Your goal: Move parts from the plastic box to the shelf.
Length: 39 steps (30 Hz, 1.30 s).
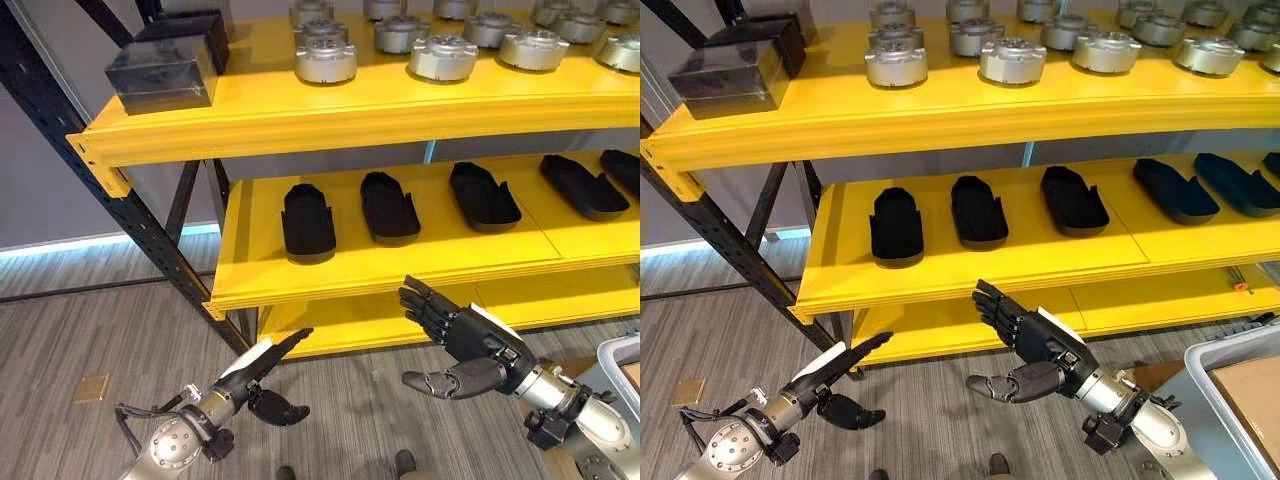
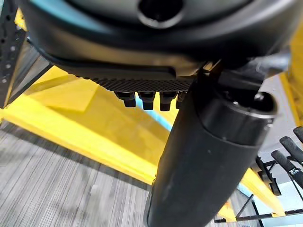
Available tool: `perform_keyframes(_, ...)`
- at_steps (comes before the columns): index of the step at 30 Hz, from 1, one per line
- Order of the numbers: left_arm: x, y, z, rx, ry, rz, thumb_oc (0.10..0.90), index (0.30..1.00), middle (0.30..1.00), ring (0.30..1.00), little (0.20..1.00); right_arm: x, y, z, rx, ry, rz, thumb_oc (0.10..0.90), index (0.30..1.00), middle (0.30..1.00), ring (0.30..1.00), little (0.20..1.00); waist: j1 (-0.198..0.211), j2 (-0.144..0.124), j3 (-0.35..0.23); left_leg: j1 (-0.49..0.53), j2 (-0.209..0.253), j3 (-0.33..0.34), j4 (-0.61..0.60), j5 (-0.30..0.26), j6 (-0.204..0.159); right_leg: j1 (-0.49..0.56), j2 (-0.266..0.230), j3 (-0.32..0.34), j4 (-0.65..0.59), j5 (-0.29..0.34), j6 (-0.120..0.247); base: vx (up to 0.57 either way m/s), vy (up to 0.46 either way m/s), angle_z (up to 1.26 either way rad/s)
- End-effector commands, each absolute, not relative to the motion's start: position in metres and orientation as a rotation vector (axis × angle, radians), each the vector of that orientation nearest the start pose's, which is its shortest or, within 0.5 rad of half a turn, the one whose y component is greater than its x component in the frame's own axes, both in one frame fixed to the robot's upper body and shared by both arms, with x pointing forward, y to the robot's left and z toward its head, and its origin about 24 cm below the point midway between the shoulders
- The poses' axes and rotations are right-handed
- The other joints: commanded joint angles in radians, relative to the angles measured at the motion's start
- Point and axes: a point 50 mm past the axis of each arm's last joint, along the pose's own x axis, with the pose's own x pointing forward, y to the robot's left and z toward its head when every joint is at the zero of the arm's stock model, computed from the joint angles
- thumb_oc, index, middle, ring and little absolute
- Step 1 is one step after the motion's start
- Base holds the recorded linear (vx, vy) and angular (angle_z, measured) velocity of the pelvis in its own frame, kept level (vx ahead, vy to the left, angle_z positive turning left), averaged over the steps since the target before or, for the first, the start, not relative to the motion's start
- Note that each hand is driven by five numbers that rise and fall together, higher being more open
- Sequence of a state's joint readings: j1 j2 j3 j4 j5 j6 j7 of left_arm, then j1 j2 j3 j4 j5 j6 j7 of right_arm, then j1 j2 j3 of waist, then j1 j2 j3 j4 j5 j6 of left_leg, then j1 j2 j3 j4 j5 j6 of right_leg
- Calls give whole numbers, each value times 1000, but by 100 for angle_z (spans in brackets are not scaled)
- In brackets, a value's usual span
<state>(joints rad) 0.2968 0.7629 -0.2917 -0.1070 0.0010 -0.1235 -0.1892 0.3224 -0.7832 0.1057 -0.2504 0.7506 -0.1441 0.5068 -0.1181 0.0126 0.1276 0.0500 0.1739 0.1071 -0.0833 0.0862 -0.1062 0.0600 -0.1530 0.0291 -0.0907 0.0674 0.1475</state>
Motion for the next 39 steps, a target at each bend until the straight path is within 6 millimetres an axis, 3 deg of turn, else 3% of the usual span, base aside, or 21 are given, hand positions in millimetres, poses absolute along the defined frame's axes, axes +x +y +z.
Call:
perform_keyframes(1, 196, 209, 51, 596, 67, -527, 900, 1000, 1000, 1000, 1000, 187, -205, 118, 68, -202, 743, 900, 1000, 1000, 1000, 1000, -5, -22, -41, 30, 6, 59, -4, -76, 36, -4, 8, -107, 3, -32, -8, 0, 0, 0)
perform_keyframes(6, 195, 208, 44, 427, 160, -576, 900, 1000, 1000, 1000, 1000, 188, -205, 112, 107, -159, 715, 900, 1000, 1000, 1000, 1000, -10, -23, -44, 39, 3, 64, -4, -81, 39, -1, 8, -103, 3, -31, -6, 0, 0, 0)
perform_keyframes(9, 191, 204, 34, 198, 242, -592, 900, 1000, 1000, 1000, 1000, 189, -209, 101, 180, -105, 668, 900, 1000, 1000, 1000, 1000, -11, -23, -47, 45, 4, 67, -4, -83, 40, 2, 8, -103, 3, -30, -6, -3, 15, -5)
perform_keyframes(10, 186, 198, 22, -63, 308, -575, 900, 1000, 1000, 1000, 1000, 188, -212, 89, 244, -83, 624, 900, 1000, 1000, 1000, 1000, -15, -25, -48, 52, 5, 67, -4, -86, 43, 6, 7, -103, 3, -29, -7, -17, 27, -6)
perform_keyframes(14, 182, 195, 21, -177, 273, -570, 900, 1000, 1000, 1000, 1000, 181, -213, 78, 245, -66, 619, 900, 1000, 1000, 1000, 1000, -20, -27, -46, 60, 3, 64, -4, -90, 48, 12, 7, -95, 3, -25, -9, -11, 25, -4)
perform_keyframes(18, 183, 194, 22, -203, 246, -578, 900, 1000, 1000, 1000, 1000, 185, -214, 82, 217, -81, 623, 900, 1000, 1000, 1000, 1000, -17, -33, -48, 63, 3, 62, -4, -91, 46, 15, 5, -96, 3, -23, -7, 12, -6, -3)
perform_keyframes(22, 191, 191, 35, -182, 133, -615, 900, 1000, 1000, 1000, 1000, 189, -208, 86, 199, -89, 668, 900, 1000, 1000, 1000, 1000, -14, -34, -50, 64, 5, 62, -4, -93, 47, 17, 3, -101, 3, -25, -7, 31, -18, -1)
perform_keyframes(26, 217, 178, 69, -14, -60, -694, 900, 1000, 1000, 1000, 1000, 196, -189, 87, 201, -60, 764, 900, 1000, 1000, 1000, 1000, -28, -27, -46, 72, 8, 74, -4, -93, 46, 24, 1, -101, 3, -27, -9, 72, -27, -4)
perform_keyframes(29, 238, 176, 97, 168, -204, -662, 900, 1000, 1000, 1000, 1000, 193, -179, 80, 208, -10, 824, 900, 1000, 1000, 1000, 1000, -57, -15, -38, 78, 9, 89, -4, -93, 46, 22, 2, -86, 21, -38, -12, 85, -3, -2)
perform_keyframes(31, 248, 175, 105, 209, -230, -641, 900, 1000, 1000, 1000, 1000, 191, -175, 77, 201, 5, 852, 900, 1000, 1000, 1000, 1000, -72, -10, -33, 78, 6, 98, -4, -92, 47, 11, 3, -73, 37, -46, -14, 44, 18, -3)
perform_keyframes(36, 274, 166, 133, 391, -386, -545, 900, 1000, 1000, 1000, 1000, 196, -170, 80, 143, 9, 924, 900, 1000, 1000, 1000, 1000, -119, 21, 17, 47, -9, 112, -4, -79, 49, -70, 4, -20, 113, -72, -21, -87, 102, -27)
perform_keyframes(39, 296, 161, 140, 412, -424, -449, 900, 1000, 1000, 1000, 1000, 206, -171, 88, 66, 10, 974, 900, 1000, 1000, 1000, 1000, -159, 62, 66, 23, -27, 124, 8, -72, 45, -129, 8, 29, 154, -81, -28, -101, 185, -24)
